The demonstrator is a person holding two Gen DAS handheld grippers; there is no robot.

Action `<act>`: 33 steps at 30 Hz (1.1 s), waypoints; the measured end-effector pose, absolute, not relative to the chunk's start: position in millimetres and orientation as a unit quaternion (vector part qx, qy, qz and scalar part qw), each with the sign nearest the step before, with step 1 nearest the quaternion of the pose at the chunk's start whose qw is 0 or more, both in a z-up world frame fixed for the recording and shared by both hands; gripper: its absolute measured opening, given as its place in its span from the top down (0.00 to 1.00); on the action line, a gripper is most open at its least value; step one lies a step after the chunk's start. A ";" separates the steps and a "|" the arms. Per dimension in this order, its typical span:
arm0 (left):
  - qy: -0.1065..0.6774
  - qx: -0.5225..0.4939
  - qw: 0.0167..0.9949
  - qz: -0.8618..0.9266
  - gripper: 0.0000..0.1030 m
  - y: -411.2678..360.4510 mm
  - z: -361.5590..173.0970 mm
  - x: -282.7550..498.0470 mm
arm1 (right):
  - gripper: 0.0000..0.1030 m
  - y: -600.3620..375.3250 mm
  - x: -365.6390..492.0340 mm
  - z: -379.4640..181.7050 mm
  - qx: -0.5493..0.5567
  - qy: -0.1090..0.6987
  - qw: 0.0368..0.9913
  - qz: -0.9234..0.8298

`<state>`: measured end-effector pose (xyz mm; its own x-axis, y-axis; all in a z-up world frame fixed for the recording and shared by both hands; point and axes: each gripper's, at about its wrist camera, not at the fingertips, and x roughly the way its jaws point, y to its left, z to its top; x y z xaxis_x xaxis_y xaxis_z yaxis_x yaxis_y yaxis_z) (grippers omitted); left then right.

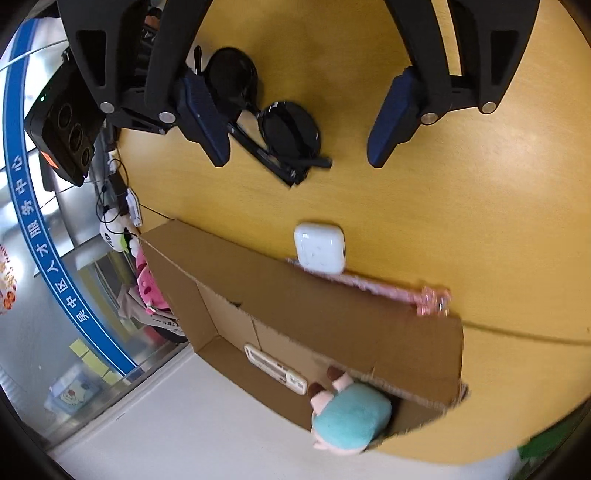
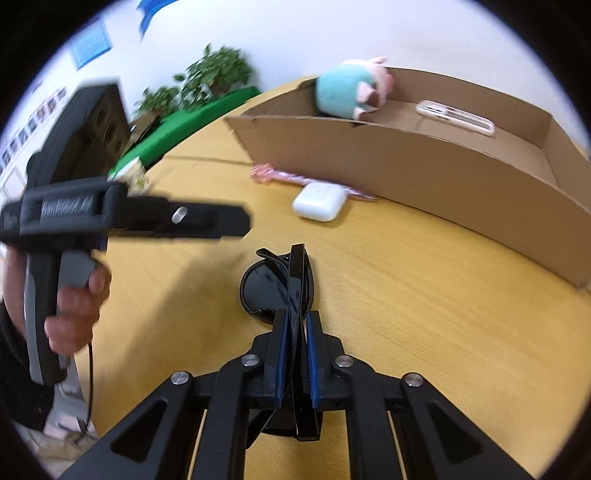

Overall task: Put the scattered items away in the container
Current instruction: 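Lower the right tool onto the black sunglasses and close on them, then lift the sunglasses with the right tool and carry them over the box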

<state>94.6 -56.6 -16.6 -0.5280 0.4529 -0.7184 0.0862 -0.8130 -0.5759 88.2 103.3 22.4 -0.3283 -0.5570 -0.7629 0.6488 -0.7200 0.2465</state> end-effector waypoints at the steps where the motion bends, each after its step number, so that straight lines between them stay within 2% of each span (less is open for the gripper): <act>1: -0.291 -0.480 0.116 0.819 0.20 -55.2 -21.4 94.1 | 0.92 106.7 87.4 22.4 0.445 0.041 0.365 -0.817; 8: -0.405 -0.489 0.209 0.744 0.25 -41.7 -53.7 82.5 | 0.92 114.0 88.8 21.6 0.449 0.002 0.374 -0.811; 11: -0.414 -0.499 0.211 0.731 0.43 -36.2 -61.3 77.6 | 0.92 107.9 95.0 19.4 0.452 0.011 0.386 -0.804; 13: -0.410 -0.506 0.207 0.730 0.68 -34.5 -63.2 77.2 | 0.92 106.5 98.9 18.9 0.451 0.017 0.389 -0.803; 20: -0.370 -0.497 0.200 0.758 0.70 -28.3 -35.9 80.8 | 0.92 108.5 102.8 31.9 0.432 0.025 0.392 -0.812; 33: -0.247 -0.439 0.214 0.837 0.70 -0.8 81.4 30.4 | 0.92 122.1 73.8 116.9 0.342 0.021 0.383 -0.858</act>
